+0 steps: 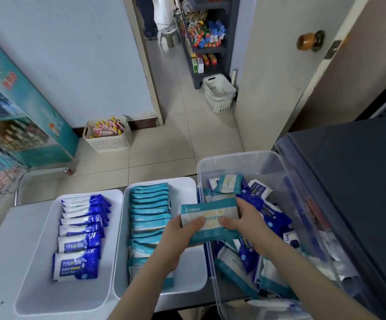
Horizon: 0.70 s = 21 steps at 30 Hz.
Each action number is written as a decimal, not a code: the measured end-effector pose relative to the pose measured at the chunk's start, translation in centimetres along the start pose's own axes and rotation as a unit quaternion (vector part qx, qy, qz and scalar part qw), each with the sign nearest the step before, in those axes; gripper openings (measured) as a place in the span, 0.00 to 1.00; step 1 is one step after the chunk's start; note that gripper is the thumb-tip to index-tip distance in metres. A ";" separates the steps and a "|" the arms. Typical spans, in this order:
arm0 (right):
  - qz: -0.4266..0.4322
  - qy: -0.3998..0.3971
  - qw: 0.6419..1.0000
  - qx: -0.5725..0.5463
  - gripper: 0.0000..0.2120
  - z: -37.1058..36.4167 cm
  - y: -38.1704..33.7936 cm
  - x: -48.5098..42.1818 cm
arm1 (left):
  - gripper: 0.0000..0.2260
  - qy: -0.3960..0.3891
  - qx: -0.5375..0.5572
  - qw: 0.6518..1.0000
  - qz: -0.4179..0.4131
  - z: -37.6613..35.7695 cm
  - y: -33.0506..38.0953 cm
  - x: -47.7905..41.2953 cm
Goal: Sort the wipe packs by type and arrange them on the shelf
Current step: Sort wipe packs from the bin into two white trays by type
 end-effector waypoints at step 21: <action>0.335 0.110 0.709 0.611 0.06 4.3 -1.2 -13.1 | 0.02 0.231 0.100 0.964 -0.088 6.5 0.9 -1.0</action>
Point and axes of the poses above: each hand's wrist, its own x-axis away from the middle knuckle, its own z-axis out of the back of the hand, y = z × x, the point moved 1 cm from there along -x, towards the middle knuckle, and after that the axes turned 6 degrees about y, right-handed, at the moved point
